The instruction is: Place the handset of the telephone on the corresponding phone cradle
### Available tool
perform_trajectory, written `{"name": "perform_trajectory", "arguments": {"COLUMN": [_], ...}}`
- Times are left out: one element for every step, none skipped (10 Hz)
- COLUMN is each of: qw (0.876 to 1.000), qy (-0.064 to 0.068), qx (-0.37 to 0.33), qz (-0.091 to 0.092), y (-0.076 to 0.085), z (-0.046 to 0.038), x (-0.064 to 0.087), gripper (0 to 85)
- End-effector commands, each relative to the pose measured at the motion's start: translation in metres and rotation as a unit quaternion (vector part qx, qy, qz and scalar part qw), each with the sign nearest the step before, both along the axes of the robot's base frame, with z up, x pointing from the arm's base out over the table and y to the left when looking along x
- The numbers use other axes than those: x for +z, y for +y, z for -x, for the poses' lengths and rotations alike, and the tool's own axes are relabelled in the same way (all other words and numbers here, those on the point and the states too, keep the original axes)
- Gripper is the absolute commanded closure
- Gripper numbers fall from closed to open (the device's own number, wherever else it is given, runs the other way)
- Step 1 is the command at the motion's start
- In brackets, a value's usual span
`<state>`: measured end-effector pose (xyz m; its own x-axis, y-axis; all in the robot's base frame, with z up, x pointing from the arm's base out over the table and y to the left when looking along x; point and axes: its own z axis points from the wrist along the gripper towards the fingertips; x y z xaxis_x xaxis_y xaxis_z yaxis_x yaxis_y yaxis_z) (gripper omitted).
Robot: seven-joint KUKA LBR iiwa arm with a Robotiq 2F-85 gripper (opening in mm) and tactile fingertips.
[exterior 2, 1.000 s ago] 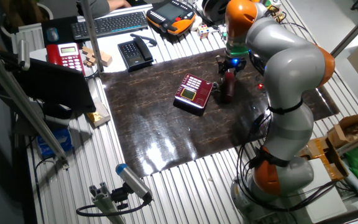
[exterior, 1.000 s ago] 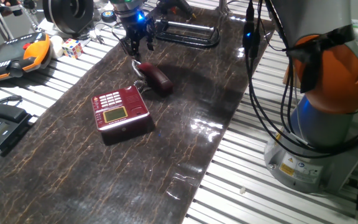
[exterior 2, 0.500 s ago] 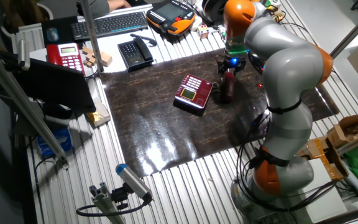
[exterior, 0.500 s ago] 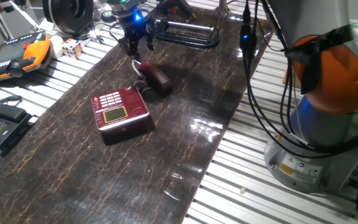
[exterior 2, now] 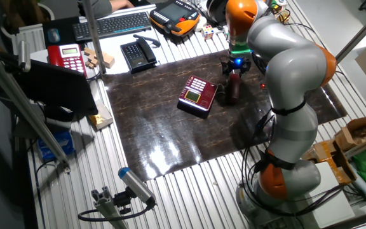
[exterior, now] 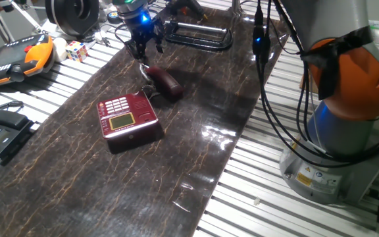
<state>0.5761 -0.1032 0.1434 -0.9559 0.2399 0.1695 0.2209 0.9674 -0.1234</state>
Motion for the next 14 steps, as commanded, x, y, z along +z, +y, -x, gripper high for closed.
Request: {"name": "perform_trajectory", "arguments": {"qw": [1.000, 1.000, 1.000, 0.999, 0.999, 0.999, 0.998, 0.997, 0.996, 0.995, 0.995, 0.995, 0.995, 0.994], "qy": [-0.005, -0.017, -0.025, -0.037, -0.045, -0.051, -0.057, -0.066, -0.083, -0.090, -0.092, -0.092, -0.094, -0.097], "qx": [0.003, -0.002, -0.004, -0.009, -0.011, -0.015, -0.020, -0.028, -0.035, -0.036, -0.037, -0.038, -0.040, -0.040], "qz": [0.001, 0.002, -0.001, 0.000, 0.000, -0.003, -0.006, -0.005, -0.005, -0.002, 0.005, 0.004, -0.001, -0.006], "y": [-0.007, -0.012, -0.015, -0.017, -0.020, -0.022, -0.021, -0.019, -0.018, -0.018, -0.019, -0.022, -0.027, -0.030], "z": [-0.0031, -0.0070, -0.0093, -0.0106, -0.0115, -0.0121, -0.0131, -0.0139, -0.0131, -0.0115, -0.0092, -0.0063, -0.0024, 0.0008], "x": [-0.008, -0.018, -0.026, -0.032, -0.038, -0.043, -0.047, -0.053, -0.063, -0.070, -0.074, -0.076, -0.081, -0.087], "gripper": [19.0, 18.0, 17.3, 16.7, 16.7, 16.7, 16.7, 16.7, 15.3, 14.3, 12.7, 11.7, 11.3, 11.3]}}
